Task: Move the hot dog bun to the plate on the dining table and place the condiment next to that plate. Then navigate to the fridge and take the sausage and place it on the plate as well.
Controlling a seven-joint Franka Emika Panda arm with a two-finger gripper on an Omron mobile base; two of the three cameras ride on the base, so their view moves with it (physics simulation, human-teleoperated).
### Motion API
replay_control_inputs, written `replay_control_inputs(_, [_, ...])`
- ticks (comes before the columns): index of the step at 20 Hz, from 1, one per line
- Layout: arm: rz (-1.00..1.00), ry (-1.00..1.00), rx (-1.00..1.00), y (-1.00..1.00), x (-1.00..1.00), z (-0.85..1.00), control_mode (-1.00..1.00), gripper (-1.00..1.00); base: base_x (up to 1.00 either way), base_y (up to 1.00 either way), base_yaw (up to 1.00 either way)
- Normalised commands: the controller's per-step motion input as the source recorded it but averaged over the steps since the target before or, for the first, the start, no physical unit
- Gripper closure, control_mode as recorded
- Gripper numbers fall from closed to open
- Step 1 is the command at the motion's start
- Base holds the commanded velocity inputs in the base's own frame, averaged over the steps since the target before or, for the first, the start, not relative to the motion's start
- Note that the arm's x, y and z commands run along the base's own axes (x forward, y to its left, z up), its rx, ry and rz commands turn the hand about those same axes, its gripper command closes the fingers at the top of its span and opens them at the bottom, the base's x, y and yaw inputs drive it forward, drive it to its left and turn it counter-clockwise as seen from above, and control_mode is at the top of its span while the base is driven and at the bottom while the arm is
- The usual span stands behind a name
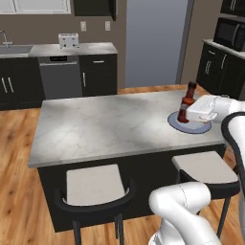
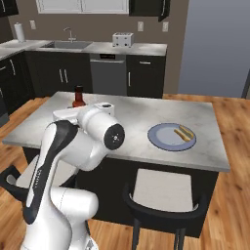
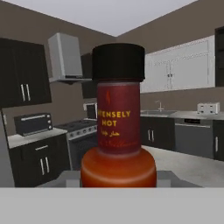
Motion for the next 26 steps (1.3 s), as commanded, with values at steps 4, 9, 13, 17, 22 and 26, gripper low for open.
replay_control_inputs(4, [0.01, 0.0, -0.05, -0.2, 0.64, -0.43, -1.0, 1.0, 0.0, 0.0, 0.0])
replay_control_inputs(9, [0.0, 0.0, -0.05, -0.32, 0.64, -0.46, -1.0, 1.0, 0.0, 0.0, 0.0])
replay_control_inputs(13, [0.0, 0.02, -0.03, -0.36, 0.71, -0.48, -1.0, 1.0, 0.0, 0.0, 0.0])
replay_control_inputs(17, [0.02, 0.03, 0.0, -0.33, 0.74, -0.44, -1.0, 1.0, 0.0, 0.0, 0.0])
replay_control_inputs(22, [0.04, 0.03, 0.0, -0.25, 0.69, -0.45, -1.0, 1.0, 0.0, 0.0, 0.0])
replay_control_inputs(26, [0.09, -0.01, -0.02, -0.17, 0.57, -0.46, -1.0, 1.0, 0.0, 0.0, 0.0])
